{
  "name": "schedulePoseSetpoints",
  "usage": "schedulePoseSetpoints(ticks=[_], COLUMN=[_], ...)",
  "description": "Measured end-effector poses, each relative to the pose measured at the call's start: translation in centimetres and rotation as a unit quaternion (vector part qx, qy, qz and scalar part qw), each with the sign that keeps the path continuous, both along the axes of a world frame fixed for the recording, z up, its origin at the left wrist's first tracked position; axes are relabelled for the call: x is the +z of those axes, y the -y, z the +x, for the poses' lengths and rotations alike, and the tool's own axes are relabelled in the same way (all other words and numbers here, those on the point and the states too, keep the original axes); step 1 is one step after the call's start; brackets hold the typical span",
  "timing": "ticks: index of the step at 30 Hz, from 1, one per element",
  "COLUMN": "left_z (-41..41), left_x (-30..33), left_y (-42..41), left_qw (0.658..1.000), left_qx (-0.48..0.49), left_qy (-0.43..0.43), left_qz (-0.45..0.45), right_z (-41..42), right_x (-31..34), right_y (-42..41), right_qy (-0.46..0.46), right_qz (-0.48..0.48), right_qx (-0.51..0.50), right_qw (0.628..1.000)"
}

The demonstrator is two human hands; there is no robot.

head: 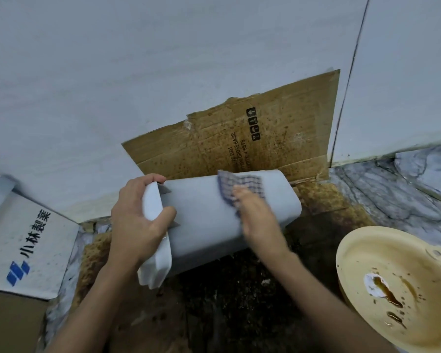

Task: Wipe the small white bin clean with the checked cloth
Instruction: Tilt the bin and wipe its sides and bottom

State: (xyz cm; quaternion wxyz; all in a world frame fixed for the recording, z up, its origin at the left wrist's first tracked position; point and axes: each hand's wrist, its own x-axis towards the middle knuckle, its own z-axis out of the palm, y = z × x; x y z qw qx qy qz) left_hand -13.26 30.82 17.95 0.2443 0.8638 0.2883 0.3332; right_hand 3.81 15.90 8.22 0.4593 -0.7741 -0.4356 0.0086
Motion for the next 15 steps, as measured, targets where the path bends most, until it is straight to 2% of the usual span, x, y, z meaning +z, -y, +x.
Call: schedulePoseSetpoints(ticks=[3,6,8,11,15], left_z=[-0.1,0.0,-0.1,-0.3,-0.4], left_x=[-0.2,-0.3,-0.3,-0.3,-0.1], left_y=[-0.3,-0.4,-0.4,-0.4,-0.1], left_qw=[1.0,1.0,1.0,1.0,1.0], left_qx=[0.005,0.004,0.003,0.003,0.006], left_qy=[-0.003,-0.004,-0.004,-0.001,-0.004], left_qz=[0.0,0.004,0.003,0.003,-0.001], right_z=[6.5,11.5,13.8,14.6,10.8], right_x=[-2.1,-3.0,-2.2,1.4,6.8], right_y=[2.5,3.8,3.7,2.7,0.8], right_qy=[-0.044,-0.063,-0.065,-0.021,0.024], right_qz=[-0.046,-0.094,-0.093,-0.028,0.111], right_qx=[-0.112,-0.155,-0.171,-0.152,-0.118], right_qw=[0.992,0.981,0.979,0.988,0.987])
